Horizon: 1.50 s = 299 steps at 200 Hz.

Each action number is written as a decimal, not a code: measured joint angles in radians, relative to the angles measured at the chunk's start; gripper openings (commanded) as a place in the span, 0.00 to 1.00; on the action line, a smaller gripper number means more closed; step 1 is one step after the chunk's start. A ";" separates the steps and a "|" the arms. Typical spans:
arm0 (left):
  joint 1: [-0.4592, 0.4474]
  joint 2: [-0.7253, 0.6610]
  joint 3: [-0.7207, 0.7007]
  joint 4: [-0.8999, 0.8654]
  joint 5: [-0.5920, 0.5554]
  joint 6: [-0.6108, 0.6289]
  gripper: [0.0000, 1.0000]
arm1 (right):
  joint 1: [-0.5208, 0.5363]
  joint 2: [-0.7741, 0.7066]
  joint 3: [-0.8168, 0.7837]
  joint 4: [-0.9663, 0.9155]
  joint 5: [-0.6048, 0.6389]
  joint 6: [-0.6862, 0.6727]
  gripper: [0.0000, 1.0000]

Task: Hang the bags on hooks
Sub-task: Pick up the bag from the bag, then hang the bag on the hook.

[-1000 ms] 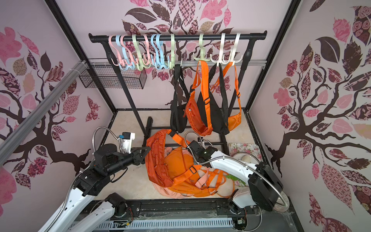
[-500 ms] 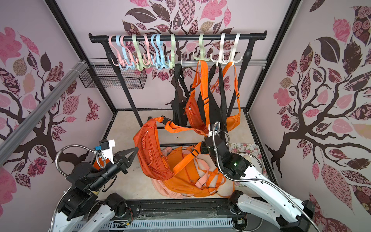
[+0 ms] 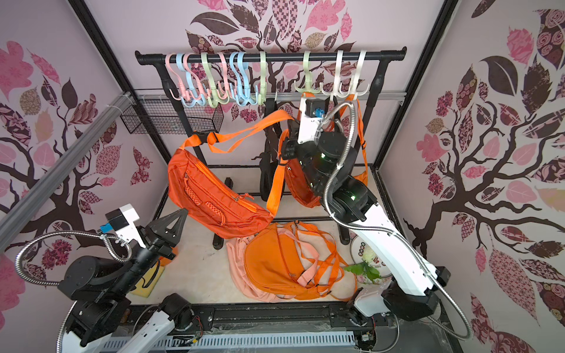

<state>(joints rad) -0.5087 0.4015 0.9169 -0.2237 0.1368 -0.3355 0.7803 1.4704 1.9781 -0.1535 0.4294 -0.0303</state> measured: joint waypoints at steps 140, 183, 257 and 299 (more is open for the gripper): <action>0.000 0.212 0.161 -0.011 0.000 0.048 0.00 | -0.028 0.533 0.703 -0.024 0.000 -0.308 0.00; 0.000 0.278 0.162 -0.066 0.007 0.044 0.00 | -0.098 0.545 0.700 -0.028 0.005 -0.311 0.00; 0.000 0.325 0.162 -0.115 0.032 0.002 0.00 | -0.119 0.526 0.446 -0.100 0.004 -0.303 0.00; -0.001 0.322 0.160 -0.116 0.037 -0.009 0.00 | -0.127 0.475 0.234 -0.087 0.006 -0.285 0.00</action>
<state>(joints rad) -0.5095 0.7235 1.0771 -0.3393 0.1738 -0.3443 0.6529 1.9457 2.2124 -0.2405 0.4358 -0.3157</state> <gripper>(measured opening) 0.047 0.065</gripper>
